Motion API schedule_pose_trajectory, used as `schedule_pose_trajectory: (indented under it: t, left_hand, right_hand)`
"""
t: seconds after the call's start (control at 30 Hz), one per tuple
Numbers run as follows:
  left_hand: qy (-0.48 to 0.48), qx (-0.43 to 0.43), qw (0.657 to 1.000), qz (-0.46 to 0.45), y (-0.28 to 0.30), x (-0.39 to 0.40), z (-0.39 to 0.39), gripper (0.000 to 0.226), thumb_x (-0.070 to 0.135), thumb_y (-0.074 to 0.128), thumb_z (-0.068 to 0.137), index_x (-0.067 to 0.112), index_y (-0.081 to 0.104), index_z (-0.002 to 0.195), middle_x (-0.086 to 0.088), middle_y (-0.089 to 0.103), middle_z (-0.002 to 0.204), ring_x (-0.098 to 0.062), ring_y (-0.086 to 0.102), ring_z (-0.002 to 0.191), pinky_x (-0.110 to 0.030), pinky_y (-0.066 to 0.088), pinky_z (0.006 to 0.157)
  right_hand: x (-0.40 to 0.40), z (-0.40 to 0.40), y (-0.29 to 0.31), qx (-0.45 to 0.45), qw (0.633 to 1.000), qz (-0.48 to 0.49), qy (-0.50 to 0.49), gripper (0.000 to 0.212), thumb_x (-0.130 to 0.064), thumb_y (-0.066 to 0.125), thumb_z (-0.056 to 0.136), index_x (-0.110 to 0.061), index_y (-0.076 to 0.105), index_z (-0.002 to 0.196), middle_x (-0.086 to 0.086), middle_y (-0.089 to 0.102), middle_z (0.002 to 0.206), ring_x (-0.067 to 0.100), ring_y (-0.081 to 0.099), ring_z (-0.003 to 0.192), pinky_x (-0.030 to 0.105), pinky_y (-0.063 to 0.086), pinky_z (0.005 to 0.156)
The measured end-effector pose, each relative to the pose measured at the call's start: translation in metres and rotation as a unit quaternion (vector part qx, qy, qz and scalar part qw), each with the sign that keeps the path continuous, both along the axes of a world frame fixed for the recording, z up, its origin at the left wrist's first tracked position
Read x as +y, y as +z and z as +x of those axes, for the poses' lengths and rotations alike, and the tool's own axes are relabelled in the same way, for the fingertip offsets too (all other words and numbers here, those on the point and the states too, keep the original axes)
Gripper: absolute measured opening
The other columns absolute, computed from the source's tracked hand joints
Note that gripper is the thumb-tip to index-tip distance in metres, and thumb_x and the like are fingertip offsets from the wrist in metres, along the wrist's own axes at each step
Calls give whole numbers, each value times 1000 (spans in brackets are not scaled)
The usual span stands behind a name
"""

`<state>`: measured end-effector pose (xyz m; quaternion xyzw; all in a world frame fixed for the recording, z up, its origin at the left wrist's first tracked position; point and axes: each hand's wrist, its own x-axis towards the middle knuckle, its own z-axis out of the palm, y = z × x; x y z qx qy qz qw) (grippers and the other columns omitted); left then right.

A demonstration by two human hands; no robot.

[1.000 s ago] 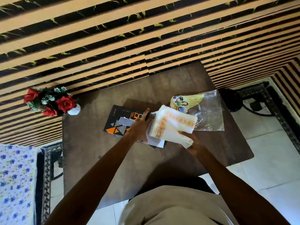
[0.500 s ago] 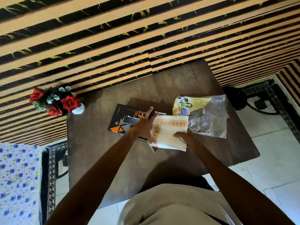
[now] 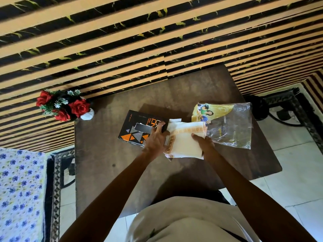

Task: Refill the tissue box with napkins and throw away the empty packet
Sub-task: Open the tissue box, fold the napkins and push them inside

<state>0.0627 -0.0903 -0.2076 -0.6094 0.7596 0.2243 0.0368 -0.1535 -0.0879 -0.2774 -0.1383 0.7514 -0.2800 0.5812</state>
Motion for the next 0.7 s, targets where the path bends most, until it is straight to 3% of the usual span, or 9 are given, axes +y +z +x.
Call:
schedule_pose_trajectory:
  t: [0.17,0.3,0.4,0.47,0.57,0.63,0.7]
  left_hand:
    - [42,9,999,-22,1,4,-6,49,26,67,84,23,44,127,-6,27,146,-28,40,128,-43,58,86]
    - [-19,-28,999,-36,-3,8,-6,42,34,54,94,22,45,134,-7,32,141,-27,41,121,-45,59,82]
    - [-14,-46,998,-35,-6,4,-8,50,29,57,93,21,39,139,-7,33,137,-28,46,113,-44,60,76]
    - [-10,-56,998,-36,-7,-2,-10,53,22,60,91,19,37,138,-9,35,131,-28,51,106,-41,60,74]
    - [-5,-53,998,-44,-6,-11,-11,34,22,54,94,16,44,127,-11,36,126,-27,60,94,-39,61,69]
    - [-1,-58,998,-35,-7,-17,-11,27,24,49,97,18,49,123,-10,36,124,-27,62,90,-41,60,69]
    - [-14,-60,998,-28,-7,-17,-11,32,26,50,96,20,48,126,-9,36,125,-27,59,98,-42,59,72]
  right_hand:
    - [2,13,18,7,1000,-11,-2,51,-36,75,85,-12,56,126,10,63,115,29,63,101,40,56,79]
    - [6,16,30,-5,1000,-8,12,47,-37,71,88,-13,56,125,13,63,115,26,60,94,28,48,55]
    - [12,17,38,-69,997,-28,-2,39,-31,69,90,-18,57,125,9,65,113,18,63,82,23,50,44]
    - [16,15,38,-98,994,-48,26,38,-32,68,91,-21,58,126,8,68,115,16,65,83,26,54,53]
    - [20,9,35,-187,979,-55,56,31,-30,71,88,-24,63,117,13,71,115,25,67,95,42,58,81]
    - [21,7,31,-260,964,-33,50,29,-26,72,86,-24,64,114,13,71,109,28,65,98,46,54,88]
    - [21,9,30,-265,961,-34,71,32,-23,72,85,-23,63,115,13,70,110,29,65,98,45,55,86]
